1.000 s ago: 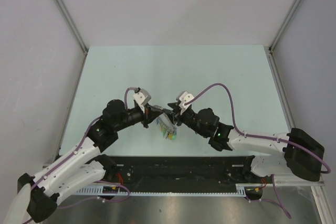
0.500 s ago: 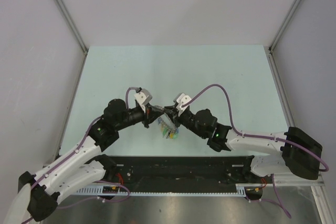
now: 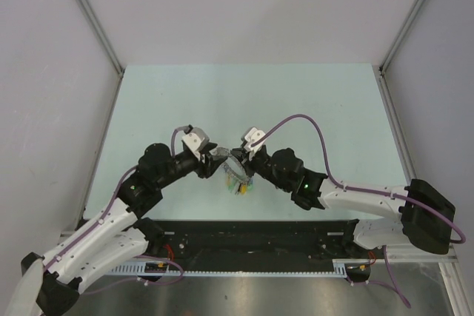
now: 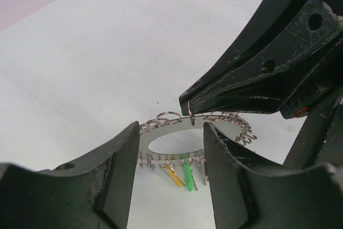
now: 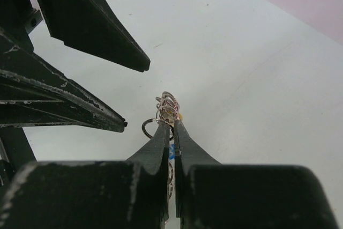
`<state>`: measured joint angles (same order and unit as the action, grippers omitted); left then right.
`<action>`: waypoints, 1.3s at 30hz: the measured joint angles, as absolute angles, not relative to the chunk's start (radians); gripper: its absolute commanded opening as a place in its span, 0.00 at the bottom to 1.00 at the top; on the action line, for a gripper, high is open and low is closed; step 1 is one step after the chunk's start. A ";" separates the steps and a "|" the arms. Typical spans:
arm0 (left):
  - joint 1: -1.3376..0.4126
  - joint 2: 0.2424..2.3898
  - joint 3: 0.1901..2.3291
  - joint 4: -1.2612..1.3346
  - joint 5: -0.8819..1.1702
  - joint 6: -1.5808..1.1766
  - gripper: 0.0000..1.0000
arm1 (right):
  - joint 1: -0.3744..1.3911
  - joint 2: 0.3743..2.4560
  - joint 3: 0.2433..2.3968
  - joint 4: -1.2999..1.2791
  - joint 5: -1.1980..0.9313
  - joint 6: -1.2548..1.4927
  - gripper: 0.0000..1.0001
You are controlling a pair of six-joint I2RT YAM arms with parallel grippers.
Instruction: Put the keys on the keyring
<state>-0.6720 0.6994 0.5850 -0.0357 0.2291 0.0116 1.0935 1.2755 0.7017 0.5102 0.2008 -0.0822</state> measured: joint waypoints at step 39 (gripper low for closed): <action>-0.768 0.686 0.585 -0.059 -0.111 -0.027 0.30 | 1.211 1.301 0.767 0.440 0.396 -0.106 0.00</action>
<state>-0.7685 0.6861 0.5850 -0.0593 -0.1112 -0.0269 1.2110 1.3006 0.7670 0.4404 0.3958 -0.1059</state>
